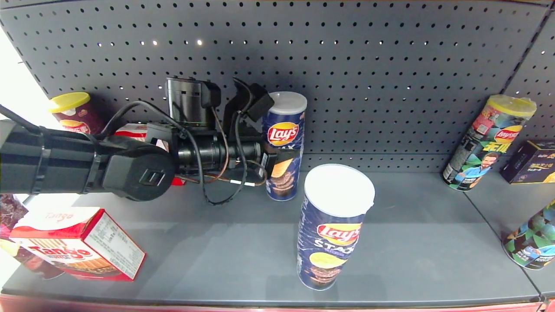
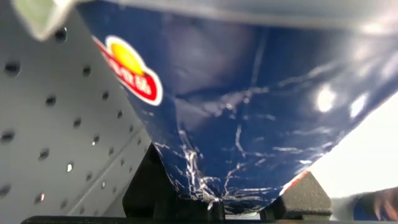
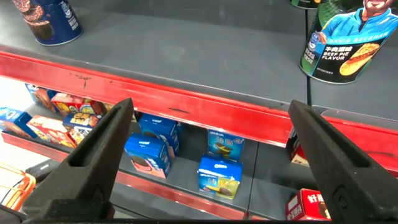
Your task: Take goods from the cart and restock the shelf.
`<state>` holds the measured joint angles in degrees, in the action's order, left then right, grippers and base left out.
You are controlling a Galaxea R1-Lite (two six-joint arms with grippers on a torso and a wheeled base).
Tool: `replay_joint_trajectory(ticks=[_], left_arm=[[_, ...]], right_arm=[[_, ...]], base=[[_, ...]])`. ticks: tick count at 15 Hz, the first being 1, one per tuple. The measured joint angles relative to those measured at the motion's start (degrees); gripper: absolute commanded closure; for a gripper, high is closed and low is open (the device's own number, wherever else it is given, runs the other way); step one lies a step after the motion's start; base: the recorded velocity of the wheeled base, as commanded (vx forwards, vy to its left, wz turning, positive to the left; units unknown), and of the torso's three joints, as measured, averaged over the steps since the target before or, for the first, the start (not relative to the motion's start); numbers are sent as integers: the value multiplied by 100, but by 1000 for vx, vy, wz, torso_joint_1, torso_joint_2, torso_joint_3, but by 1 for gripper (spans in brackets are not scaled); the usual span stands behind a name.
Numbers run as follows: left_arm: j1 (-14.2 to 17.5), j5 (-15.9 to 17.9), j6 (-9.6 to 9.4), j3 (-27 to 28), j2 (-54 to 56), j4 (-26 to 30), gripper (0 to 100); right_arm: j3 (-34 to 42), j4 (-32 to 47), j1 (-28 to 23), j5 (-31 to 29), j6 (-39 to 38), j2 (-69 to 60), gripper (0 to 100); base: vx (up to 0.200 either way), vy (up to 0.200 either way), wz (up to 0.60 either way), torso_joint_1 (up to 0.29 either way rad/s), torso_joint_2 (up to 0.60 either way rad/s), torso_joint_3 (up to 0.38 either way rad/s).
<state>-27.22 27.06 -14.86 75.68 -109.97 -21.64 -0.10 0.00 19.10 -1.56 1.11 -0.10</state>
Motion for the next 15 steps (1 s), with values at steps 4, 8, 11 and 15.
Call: replay_joint_trajectory(ticks=[4,8,11,15], left_arm=[[-87,-112,37,386,-307,-6,100],[-119,-141,52,629,-530,-34,100],[-127,-163,48,745,-667,-50,100],[-174,-176,46,770,-780,-200,100]], right_arm=[[0,0,2,0,0,0,0],[0,0,5,0,1,2,0],[0,0,0,0,1,2,0],[0,0,2,0,1,2,0]], base=[[0,0,0,0,0,0],[0,0,0,0,0,0],[0,0,0,0,0,0],[0,0,0,0,0,0]])
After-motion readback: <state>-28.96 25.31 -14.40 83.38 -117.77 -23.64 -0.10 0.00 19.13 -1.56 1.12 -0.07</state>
